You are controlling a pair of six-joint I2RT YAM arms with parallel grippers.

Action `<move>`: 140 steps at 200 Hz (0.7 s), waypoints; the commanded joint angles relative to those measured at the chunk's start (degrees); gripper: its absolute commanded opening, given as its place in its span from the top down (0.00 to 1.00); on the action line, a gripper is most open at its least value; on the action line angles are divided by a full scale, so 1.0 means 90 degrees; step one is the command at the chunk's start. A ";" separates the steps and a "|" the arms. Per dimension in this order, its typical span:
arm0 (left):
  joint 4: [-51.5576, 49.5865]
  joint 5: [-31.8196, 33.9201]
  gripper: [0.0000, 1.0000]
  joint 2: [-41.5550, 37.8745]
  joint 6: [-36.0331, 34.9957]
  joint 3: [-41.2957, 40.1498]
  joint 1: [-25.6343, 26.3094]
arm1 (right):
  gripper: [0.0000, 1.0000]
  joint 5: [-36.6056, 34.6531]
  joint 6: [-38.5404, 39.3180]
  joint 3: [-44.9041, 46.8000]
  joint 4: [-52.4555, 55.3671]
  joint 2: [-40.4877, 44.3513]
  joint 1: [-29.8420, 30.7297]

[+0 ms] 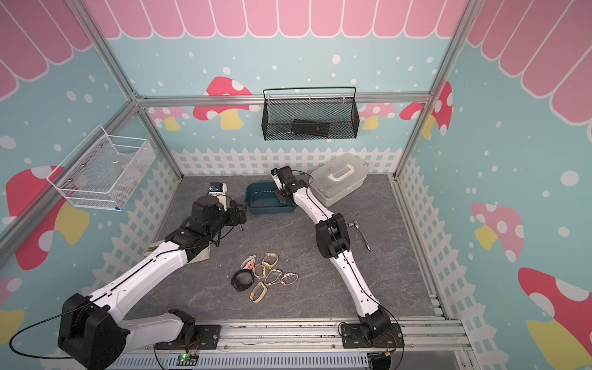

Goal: Put the watch into the storage box
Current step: Place the watch in the storage box.

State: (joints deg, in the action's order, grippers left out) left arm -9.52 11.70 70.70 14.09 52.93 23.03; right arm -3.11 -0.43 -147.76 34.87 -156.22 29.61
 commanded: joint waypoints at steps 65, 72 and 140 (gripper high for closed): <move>0.0011 0.0023 0.01 -0.0072 -0.0139 -0.0041 0.0165 | 0.83 -0.0025 0.0053 -0.0193 0.0002 -0.0082 -0.0019; -0.0011 0.0059 0.01 -0.0087 -0.0139 -0.0041 0.0195 | 0.83 -0.0025 0.0057 -0.0194 0.0009 -0.0067 -0.0025; -0.0385 0.0105 0.01 -0.0125 -0.0001 0.0186 0.0253 | 0.82 0.0297 0.0093 -0.0136 -0.0037 0.0861 0.0009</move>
State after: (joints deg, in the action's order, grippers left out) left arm -10.13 12.27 70.70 13.30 52.93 25.21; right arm -2.52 -0.14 -147.94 35.14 -155.48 29.61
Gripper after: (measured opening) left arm 0.990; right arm 0.177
